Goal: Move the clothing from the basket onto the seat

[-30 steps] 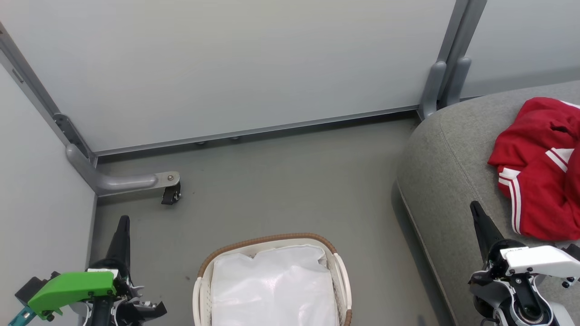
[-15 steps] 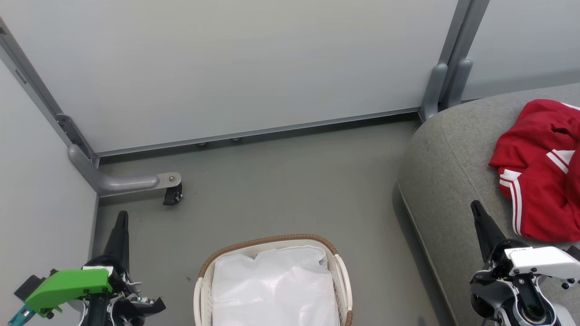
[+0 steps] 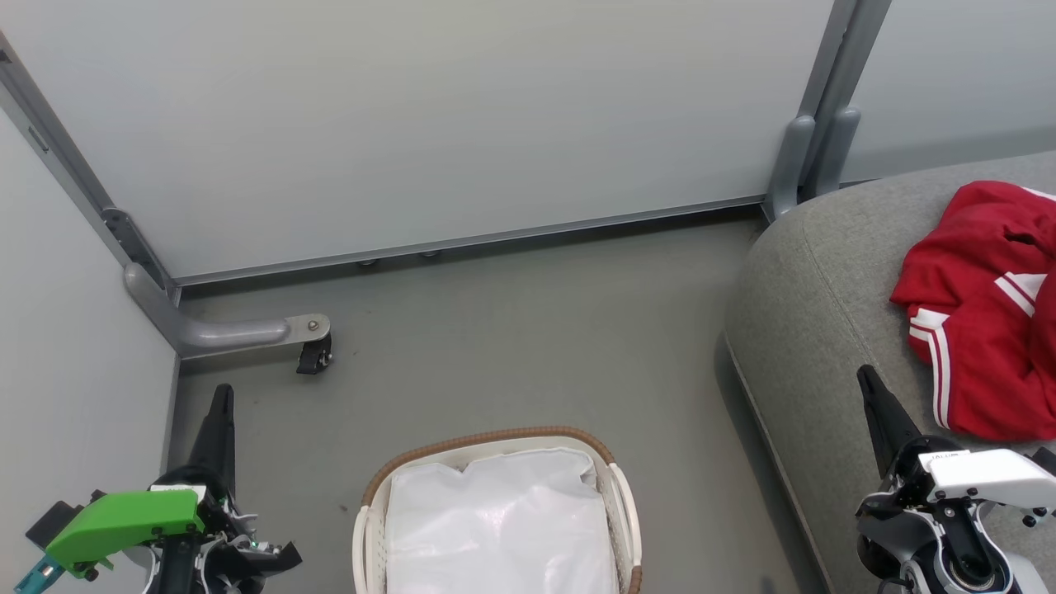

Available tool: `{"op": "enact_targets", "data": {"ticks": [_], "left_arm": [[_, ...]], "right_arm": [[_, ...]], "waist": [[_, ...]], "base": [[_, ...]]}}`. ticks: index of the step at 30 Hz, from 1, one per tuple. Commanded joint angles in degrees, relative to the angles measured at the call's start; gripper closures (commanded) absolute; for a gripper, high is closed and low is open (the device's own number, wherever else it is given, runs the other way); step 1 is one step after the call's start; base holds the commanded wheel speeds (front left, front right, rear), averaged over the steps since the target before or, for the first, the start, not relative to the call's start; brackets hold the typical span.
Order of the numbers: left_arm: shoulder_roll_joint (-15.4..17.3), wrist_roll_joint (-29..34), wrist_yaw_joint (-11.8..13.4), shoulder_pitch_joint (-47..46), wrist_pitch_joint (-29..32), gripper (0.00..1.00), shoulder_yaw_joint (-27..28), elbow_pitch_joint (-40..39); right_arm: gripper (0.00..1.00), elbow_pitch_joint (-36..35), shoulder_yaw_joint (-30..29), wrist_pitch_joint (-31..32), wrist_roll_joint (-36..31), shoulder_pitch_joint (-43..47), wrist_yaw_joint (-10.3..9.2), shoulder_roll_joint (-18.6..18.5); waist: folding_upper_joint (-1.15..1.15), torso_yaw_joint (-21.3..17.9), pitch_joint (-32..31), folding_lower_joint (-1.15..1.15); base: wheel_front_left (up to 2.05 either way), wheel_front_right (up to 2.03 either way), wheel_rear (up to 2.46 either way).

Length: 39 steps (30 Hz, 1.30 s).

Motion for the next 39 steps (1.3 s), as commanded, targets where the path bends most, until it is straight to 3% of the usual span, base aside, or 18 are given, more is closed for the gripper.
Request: {"op": "enact_targets", "data": {"ticks": [1,39], "left_arm": [[0.4,-0.2,-0.3,-0.6,0.2,1.00,0.1,-0.1],[0.4,-0.2,-0.3,-0.6,0.2,1.00,0.1,-0.1]], "right_arm": [[1.00,-0.2,-0.1,0.1,0.2,0.6,-0.02,-0.3],[1.00,-0.2,-0.1,0.1,0.2,0.6,-0.02,-0.3]], "waist": [[0.00,0.0,0.0,0.00],[0.00,0.0,0.0,0.00]], "base": [[0.00,0.00,0.00],[0.00,0.00,0.00]]}}
